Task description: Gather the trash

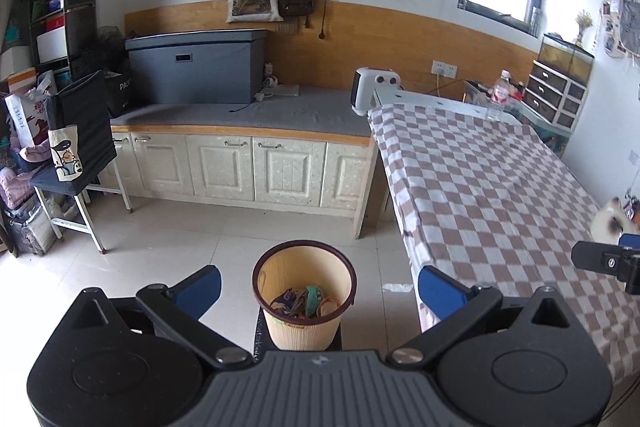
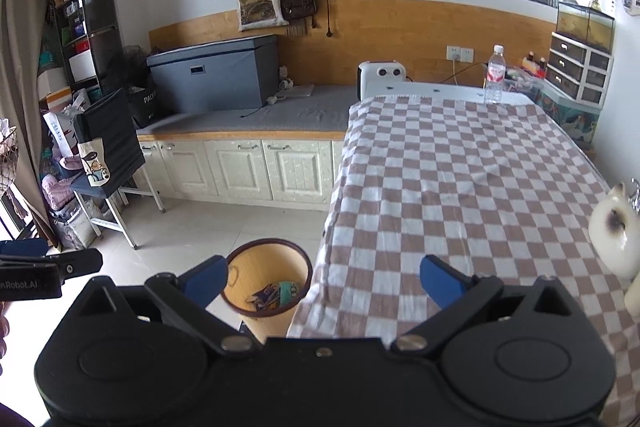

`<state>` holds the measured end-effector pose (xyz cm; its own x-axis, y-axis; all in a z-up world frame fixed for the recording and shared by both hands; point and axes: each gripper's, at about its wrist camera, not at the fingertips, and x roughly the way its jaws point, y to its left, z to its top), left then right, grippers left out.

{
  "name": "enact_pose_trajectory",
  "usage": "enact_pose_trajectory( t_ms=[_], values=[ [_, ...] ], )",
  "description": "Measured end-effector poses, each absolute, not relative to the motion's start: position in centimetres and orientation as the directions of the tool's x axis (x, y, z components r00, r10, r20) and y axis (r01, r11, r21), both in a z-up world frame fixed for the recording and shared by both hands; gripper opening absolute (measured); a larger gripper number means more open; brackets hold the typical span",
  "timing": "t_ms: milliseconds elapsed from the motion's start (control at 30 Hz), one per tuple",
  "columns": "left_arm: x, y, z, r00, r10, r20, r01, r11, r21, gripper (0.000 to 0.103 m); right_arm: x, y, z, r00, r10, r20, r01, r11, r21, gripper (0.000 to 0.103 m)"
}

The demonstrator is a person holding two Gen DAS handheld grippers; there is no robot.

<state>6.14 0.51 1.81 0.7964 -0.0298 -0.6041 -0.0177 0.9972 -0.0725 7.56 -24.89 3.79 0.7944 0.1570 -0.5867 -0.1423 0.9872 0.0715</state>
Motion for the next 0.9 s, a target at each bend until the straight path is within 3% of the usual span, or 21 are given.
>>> enact_pose_trajectory(
  t_ms=[900],
  values=[
    [2.5,3.8,1.6,0.799,-0.095,-0.594,0.041,0.994,-0.105,0.103,1.4,-21.1,2.7,0.821,0.037,-0.570,-0.023,0.999,0.031,0.103]
  ],
)
